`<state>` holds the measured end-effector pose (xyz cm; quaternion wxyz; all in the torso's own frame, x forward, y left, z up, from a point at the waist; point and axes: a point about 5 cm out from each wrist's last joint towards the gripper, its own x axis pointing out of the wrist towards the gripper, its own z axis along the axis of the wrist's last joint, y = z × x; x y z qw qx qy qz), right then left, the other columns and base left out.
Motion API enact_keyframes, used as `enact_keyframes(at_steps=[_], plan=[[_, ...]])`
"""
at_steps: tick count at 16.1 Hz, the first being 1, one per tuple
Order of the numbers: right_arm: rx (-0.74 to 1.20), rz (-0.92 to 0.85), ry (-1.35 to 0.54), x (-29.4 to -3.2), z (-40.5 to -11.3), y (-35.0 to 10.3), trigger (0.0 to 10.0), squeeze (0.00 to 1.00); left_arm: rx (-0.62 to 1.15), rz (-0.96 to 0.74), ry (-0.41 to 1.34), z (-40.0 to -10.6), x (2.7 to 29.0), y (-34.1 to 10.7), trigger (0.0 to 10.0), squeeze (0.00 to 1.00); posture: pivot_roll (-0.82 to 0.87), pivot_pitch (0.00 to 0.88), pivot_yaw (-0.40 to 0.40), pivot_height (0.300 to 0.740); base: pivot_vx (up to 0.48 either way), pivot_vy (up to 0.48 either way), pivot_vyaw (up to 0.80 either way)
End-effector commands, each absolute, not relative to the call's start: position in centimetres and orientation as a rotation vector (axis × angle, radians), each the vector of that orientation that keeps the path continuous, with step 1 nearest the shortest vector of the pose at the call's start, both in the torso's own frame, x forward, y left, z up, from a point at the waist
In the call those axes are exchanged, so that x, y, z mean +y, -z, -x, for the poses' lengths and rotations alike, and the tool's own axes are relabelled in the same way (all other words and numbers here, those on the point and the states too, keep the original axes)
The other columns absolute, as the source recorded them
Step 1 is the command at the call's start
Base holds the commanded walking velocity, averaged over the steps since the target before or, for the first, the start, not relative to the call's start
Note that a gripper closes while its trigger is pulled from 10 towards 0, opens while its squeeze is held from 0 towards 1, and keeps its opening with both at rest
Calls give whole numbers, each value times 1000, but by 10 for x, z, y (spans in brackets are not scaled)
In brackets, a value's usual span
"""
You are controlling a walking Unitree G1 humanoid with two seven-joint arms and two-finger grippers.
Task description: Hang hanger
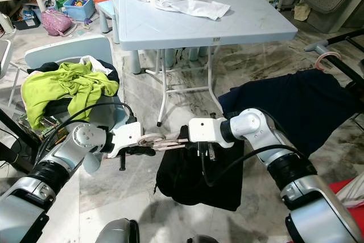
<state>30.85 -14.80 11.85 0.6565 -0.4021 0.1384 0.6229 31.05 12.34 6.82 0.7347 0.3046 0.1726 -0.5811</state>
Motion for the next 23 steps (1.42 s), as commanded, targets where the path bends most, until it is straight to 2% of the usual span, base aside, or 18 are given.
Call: enact_keyframes(at_steps=[1,2,4,9,10,11,23], plan=[[271,937,-1439,-144,-308,-128,10000,0,418,-713,1123,-322,142,-69,3490,0,-76,30,-27,740,0,0,0],[272,938,-1439,-144,-309,-128,10000,0,433,-661,1107,-322,143,-69,10000,1000,-76,30,-27,740,0,0,0],[274,939,-1438,-144,-309,-127,10000,0,425,-601,1107,-323,142,-72,10000,1000,-76,30,-27,740,0,0,0],[277,941,-1434,-144,-310,-128,10000,0,492,-663,1108,-315,152,-58,10000,1000,-74,31,-26,740,0,0,0],[277,941,-1434,-144,-310,-128,10000,0,499,-650,1114,-314,152,-57,9294,1000,-74,31,-26,740,0,0,0],[279,940,-1435,-144,-310,-128,10000,0,519,-651,1136,-311,153,-54,0,0,-74,31,-26,740,0,0,0],[288,918,-1441,-145,-311,-130,10000,0,463,-658,1097,-315,150,-56,0,0,-79,22,-29,740,0,0,0]])
